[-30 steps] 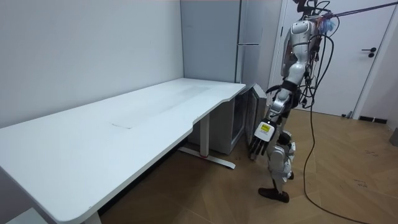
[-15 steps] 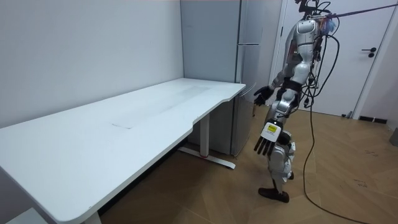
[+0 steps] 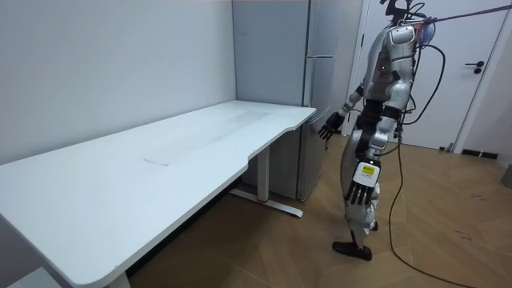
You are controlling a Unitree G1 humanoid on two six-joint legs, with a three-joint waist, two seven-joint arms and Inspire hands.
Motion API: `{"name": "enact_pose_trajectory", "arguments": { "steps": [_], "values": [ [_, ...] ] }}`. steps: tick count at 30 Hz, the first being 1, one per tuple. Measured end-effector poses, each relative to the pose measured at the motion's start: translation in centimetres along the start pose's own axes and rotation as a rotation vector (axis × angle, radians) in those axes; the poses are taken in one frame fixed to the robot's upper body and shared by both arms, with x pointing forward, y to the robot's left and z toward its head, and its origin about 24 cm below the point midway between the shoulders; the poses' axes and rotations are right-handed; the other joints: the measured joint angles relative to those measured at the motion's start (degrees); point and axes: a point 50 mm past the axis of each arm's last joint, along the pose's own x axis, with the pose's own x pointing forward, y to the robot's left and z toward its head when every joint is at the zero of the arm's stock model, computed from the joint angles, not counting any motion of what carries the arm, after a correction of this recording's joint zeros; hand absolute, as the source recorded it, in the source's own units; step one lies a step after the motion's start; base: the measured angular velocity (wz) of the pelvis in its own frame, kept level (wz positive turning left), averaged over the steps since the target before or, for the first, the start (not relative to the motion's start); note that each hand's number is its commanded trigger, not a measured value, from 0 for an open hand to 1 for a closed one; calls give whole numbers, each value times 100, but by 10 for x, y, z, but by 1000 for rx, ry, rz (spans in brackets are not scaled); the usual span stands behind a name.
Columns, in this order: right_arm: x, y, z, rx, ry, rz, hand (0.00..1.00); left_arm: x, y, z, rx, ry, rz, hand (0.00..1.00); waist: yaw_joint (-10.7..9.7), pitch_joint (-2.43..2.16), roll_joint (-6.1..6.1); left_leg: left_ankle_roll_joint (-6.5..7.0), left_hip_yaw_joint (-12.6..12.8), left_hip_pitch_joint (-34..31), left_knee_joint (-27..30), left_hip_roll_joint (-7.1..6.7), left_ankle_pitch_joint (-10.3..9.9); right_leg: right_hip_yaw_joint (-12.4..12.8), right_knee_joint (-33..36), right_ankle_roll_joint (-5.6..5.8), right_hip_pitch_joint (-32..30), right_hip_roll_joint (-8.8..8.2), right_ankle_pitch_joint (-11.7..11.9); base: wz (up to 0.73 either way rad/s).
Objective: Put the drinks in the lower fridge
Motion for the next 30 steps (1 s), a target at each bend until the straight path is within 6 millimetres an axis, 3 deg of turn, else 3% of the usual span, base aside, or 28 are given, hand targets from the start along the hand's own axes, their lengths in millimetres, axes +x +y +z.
{"name": "enact_pose_trajectory", "arguments": {
  "steps": [12, 21, 30],
  "values": [
    [-8, -8, -47, -218, 213, -17, 0, 1, -3, 2, 9, 14, -38, 0, -31, -33, -13, 28, -74, -81, 128, -61, -8, -32, 28, 25, -2, -48, -21, 3],
    [-23, -19, -85, -119, 330, -9, 0, 3, -4, 14, 30, 10, -73, 0, -49, -10, -69, 28, -61, -72, 116, -61, -8, 64, 21, 25, -3, -43, -22, 0],
    [-26, -21, -93, -49, 345, -18, 0, 3, -4, 10, 61, 37, -89, 0, -96, -14, -82, 32, -55, -26, 87, -65, -10, 82, 6, 29, 2, -41, -27, 0]
  ]
}}
